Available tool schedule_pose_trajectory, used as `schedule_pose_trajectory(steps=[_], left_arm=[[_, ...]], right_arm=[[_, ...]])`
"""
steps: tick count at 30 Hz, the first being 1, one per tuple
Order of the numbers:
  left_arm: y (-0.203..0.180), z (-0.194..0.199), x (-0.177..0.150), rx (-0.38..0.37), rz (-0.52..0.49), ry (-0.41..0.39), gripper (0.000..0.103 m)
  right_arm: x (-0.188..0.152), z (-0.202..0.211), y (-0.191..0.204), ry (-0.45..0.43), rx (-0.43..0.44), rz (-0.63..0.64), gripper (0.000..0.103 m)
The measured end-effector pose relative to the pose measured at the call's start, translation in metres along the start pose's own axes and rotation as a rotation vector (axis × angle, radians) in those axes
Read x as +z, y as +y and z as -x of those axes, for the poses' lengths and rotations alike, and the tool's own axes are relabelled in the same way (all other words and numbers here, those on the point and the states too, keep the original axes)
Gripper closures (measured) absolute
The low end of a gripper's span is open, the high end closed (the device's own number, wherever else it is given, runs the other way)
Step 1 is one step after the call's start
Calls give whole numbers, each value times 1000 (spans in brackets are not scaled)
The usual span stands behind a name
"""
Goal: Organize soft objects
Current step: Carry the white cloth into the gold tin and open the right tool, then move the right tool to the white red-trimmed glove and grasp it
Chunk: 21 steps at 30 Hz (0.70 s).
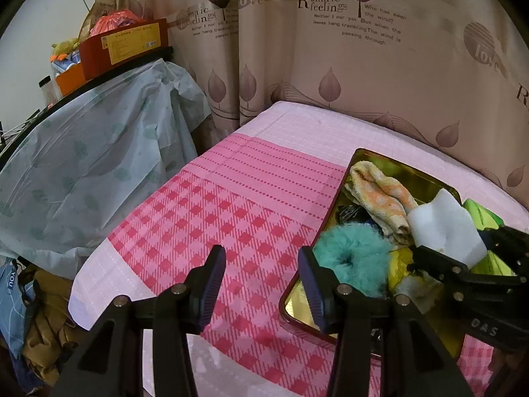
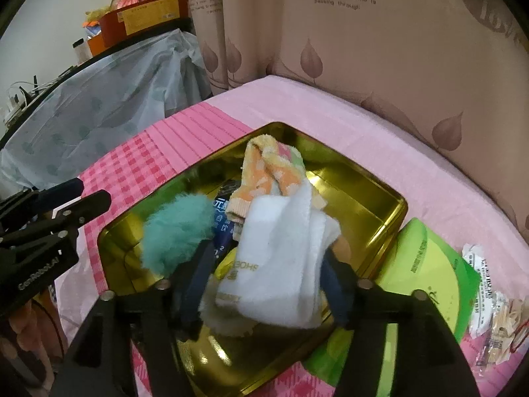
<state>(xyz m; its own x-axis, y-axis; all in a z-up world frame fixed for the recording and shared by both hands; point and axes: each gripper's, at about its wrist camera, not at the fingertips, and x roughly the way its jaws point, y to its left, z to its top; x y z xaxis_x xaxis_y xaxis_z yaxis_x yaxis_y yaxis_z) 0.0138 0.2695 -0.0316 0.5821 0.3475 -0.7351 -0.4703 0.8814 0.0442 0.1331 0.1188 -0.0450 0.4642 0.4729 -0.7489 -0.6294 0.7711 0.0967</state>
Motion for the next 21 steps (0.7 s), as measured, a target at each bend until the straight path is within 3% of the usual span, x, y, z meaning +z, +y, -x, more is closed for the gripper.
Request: schedule_pose_trajectory(steps=[4, 14, 21], left_arm=[[0, 1, 0, 0, -1, -2, 57], [2, 0, 2, 13, -17, -8, 57], [0, 0, 2, 29, -40, -17, 57]], right_arm=[[1, 12, 0, -26, -1, 4, 30], [-12, 63, -14, -106, 9, -37, 26], [-42, 98, -58, -131, -84, -93, 25]])
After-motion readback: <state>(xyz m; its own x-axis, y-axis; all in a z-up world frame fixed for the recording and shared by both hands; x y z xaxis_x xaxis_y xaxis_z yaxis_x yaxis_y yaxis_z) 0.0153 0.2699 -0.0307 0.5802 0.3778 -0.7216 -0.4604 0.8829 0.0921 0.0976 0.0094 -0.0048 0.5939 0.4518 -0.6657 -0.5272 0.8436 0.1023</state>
